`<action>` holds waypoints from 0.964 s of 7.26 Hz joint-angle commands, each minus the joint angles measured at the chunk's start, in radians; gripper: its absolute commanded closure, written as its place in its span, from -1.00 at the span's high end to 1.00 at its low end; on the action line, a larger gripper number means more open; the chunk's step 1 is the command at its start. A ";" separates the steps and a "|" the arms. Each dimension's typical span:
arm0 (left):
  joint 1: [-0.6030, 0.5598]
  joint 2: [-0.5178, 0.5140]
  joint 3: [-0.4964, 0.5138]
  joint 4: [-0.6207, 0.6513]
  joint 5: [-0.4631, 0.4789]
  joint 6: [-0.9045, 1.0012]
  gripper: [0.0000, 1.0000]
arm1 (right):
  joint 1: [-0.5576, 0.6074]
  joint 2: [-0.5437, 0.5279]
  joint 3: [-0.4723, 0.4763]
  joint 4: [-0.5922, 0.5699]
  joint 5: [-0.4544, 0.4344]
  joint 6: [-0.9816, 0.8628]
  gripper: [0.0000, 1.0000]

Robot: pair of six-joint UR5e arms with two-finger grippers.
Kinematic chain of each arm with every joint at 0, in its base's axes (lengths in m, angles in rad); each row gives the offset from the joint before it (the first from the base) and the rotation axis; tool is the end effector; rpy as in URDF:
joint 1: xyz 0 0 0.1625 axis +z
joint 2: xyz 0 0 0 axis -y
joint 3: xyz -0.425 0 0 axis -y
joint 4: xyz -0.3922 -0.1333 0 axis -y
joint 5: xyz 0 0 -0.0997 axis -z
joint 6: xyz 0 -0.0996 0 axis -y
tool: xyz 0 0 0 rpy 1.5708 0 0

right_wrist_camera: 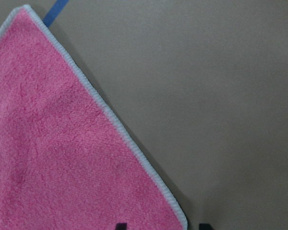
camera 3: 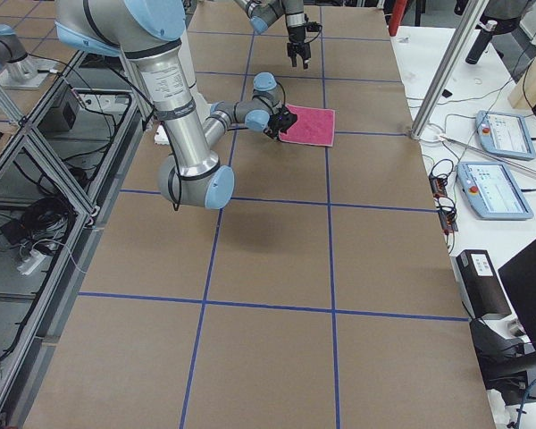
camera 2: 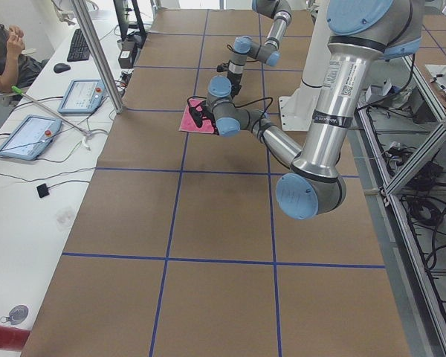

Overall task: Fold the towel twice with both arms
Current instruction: 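Lower the right gripper onto its towel corner while the left gripper approaches its corner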

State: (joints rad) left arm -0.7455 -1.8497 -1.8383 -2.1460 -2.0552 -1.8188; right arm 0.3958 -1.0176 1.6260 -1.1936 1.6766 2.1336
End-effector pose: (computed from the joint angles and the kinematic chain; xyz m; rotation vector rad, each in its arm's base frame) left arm 0.3634 -0.4538 0.3157 -0.1505 1.1879 -0.6035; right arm -0.5826 -0.3765 0.2715 -0.1846 -1.0044 0.8250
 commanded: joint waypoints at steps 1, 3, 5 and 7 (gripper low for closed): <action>0.000 -0.002 0.001 0.000 0.000 -0.001 0.99 | 0.000 -0.007 0.006 -0.006 0.000 0.012 -0.95; 0.000 -0.002 0.001 0.000 0.000 -0.002 0.99 | 0.002 -0.013 0.017 -0.007 0.000 0.012 -1.00; 0.029 0.000 0.007 0.000 0.045 -0.002 0.99 | 0.003 -0.016 0.032 -0.009 0.000 0.012 -1.00; 0.194 -0.003 0.007 0.002 0.285 -0.004 0.99 | 0.006 -0.038 0.064 -0.009 0.003 0.011 -1.00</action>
State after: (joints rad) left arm -0.6440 -1.8508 -1.8327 -2.1457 -1.8989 -1.8212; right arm 0.4008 -1.0406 1.6680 -1.2026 1.6773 2.1458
